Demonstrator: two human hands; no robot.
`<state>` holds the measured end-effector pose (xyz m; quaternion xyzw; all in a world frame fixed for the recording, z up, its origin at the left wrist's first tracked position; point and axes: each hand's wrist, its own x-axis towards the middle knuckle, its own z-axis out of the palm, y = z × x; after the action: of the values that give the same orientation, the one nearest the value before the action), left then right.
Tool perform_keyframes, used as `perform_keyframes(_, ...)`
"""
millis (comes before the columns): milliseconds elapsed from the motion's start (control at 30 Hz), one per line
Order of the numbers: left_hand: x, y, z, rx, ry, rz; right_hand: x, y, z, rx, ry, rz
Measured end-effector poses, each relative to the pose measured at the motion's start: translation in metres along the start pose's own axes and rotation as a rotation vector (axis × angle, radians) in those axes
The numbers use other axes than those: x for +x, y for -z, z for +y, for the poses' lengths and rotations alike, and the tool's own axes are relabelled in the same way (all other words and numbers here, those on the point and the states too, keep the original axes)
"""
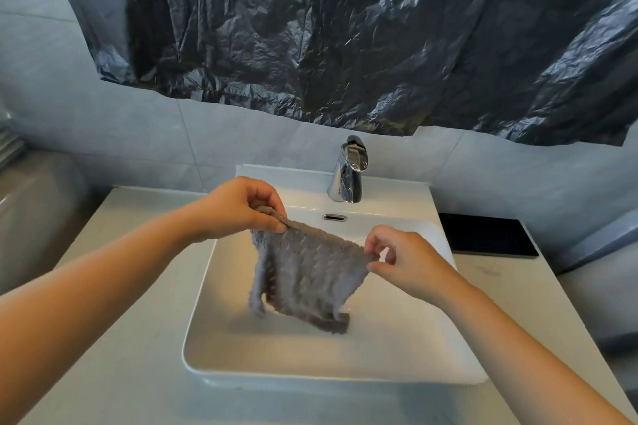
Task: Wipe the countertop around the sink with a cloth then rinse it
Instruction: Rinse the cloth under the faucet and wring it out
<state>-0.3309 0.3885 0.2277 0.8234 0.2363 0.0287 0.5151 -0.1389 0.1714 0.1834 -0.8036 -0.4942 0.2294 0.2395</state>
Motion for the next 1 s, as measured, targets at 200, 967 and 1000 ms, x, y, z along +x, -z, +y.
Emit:
perform_keyframes(200, 0.004, 0.002, 0.004, -0.135, 0.085, -0.008, -0.003, 0.004, 0.016, -0.211, -0.032, 0.006)
perform_keyframes(967, 0.034, -0.002, 0.017, 0.331, -0.049, 0.189, -0.011, 0.044, 0.029, -0.421, -0.185, 0.051)
perform_keyframes(1000, 0.035, -0.002, 0.017, 0.316, -0.047, 0.219, -0.011, 0.042, 0.029, -0.502, -0.181, 0.08)
